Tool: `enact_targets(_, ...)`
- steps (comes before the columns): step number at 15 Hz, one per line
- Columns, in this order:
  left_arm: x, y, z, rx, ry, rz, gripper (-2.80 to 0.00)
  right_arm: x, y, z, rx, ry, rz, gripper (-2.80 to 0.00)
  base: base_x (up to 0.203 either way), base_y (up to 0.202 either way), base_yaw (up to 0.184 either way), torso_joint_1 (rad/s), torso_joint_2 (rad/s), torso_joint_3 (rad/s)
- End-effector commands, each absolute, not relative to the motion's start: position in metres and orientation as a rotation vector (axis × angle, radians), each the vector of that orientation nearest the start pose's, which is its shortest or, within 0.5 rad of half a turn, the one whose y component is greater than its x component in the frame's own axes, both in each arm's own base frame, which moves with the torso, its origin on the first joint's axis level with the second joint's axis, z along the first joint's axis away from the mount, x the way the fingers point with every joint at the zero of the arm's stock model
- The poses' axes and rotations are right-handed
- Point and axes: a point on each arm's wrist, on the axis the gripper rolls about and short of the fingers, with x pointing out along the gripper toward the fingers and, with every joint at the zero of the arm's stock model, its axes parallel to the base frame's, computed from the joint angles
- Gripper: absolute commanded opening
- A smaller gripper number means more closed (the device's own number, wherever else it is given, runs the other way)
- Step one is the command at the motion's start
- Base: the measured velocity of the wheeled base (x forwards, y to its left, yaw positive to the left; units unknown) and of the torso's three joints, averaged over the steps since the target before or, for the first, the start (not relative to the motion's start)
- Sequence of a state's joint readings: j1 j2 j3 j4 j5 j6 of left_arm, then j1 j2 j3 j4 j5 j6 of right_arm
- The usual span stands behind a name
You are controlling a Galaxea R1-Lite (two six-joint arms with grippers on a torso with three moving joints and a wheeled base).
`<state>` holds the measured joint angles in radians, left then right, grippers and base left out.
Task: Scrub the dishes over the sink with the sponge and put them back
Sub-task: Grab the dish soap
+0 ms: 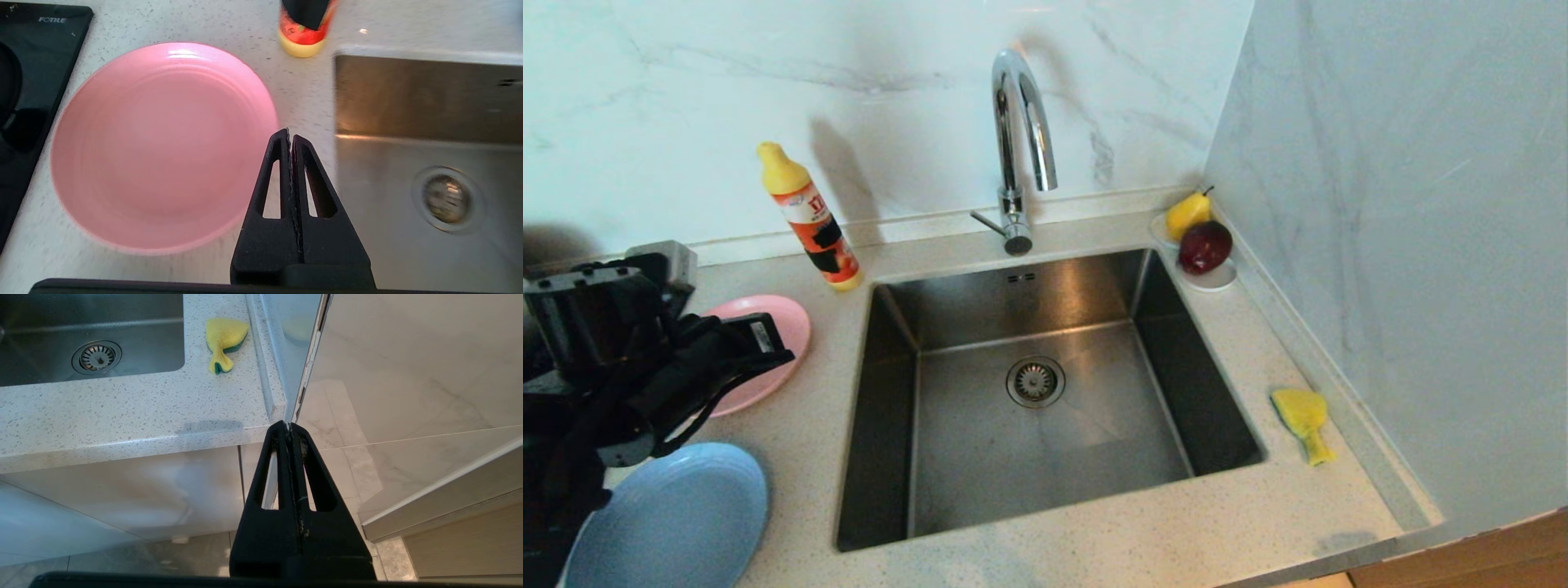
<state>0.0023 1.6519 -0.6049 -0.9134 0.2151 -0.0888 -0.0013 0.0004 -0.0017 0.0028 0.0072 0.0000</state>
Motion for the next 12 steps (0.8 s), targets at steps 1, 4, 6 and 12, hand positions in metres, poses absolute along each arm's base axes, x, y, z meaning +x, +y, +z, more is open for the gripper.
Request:
enact_targets(1, 0.296, 0.006, 0.146, -0.041, 0.137, 0.232, -2.80, -0.023, 0.000, 0.076, 0.000, 0.002, 0.006, -2.80, 0.000, 0.000, 0.000, 0.000, 0.00, 0.000)
enact_targets(4, 0.302, 0.006, 0.138, -0.030, 0.096, 0.238, 0.00, -0.023, 0.000, 0.076, 0.000, 0.002, 0.007, -2.80, 0.000, 0.000, 0.000, 0.000, 0.00, 0.000)
enact_targets(6, 0.302, 0.006, 0.141, -0.037, 0.064, 0.237, 0.00, -0.023, 0.000, 0.076, 0.000, 0.002, 0.007, -2.80, 0.000, 0.000, 0.000, 0.000, 0.00, 0.000)
enact_targets(12, 0.316, 0.007, 0.127, -0.047, -0.003, 0.263, 0.00, -0.023, 0.000, 0.076, 0.000, 0.002, 0.006, -2.80, 0.000, 0.000, 0.000, 0.000, 0.00, 0.000)
